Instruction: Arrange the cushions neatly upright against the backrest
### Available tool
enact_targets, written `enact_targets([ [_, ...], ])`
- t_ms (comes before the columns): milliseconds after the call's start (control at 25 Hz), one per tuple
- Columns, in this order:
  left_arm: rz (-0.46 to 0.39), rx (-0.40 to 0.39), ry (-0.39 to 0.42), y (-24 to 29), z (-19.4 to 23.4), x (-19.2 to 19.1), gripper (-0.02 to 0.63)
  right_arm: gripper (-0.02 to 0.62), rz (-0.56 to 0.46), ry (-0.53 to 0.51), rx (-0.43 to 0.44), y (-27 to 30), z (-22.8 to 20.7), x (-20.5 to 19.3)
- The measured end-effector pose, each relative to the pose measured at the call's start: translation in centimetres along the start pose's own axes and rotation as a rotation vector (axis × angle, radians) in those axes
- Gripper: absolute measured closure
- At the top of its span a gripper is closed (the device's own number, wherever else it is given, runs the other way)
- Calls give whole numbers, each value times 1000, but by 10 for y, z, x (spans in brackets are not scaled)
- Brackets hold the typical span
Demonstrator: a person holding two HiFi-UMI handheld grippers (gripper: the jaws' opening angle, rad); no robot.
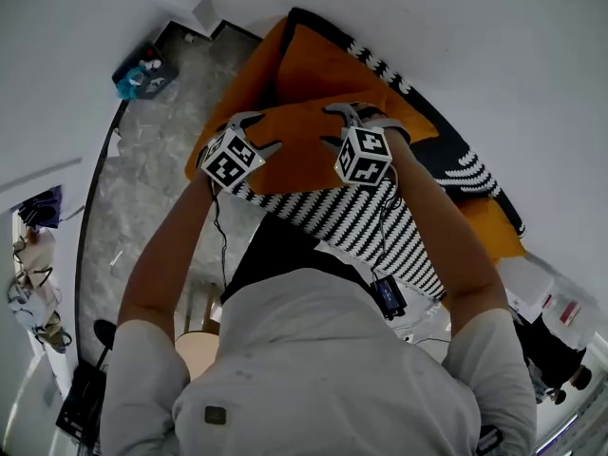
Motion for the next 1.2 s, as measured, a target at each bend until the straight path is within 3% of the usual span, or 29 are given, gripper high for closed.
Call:
enact_targets([
  [240,121,-75,16,51,22,-29,304,330,198,-96,82,48,-25,-22],
  [440,220,-106,21,91,47,-59,303,322,335,-27,166,87,-50,-42],
  [760,377,-204,-3,138,64,-91,291,332,424,67,258,119,-59,-63],
  [1000,375,-243,-35,157,62,-96,303,453,446,61,279,133,-43,-72],
  [1200,396,-252,-20,156,50,-98,440,528,422,60,263,132,-33,-76],
])
Point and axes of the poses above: the fingertips, and each gripper's own axes: y forward along the fingers, z to its left, x out of its top, the point moved 10 cm from there along -y, backward along the fingers, and after that the axes turned 8 degrees about y, right-handed, at the moved point
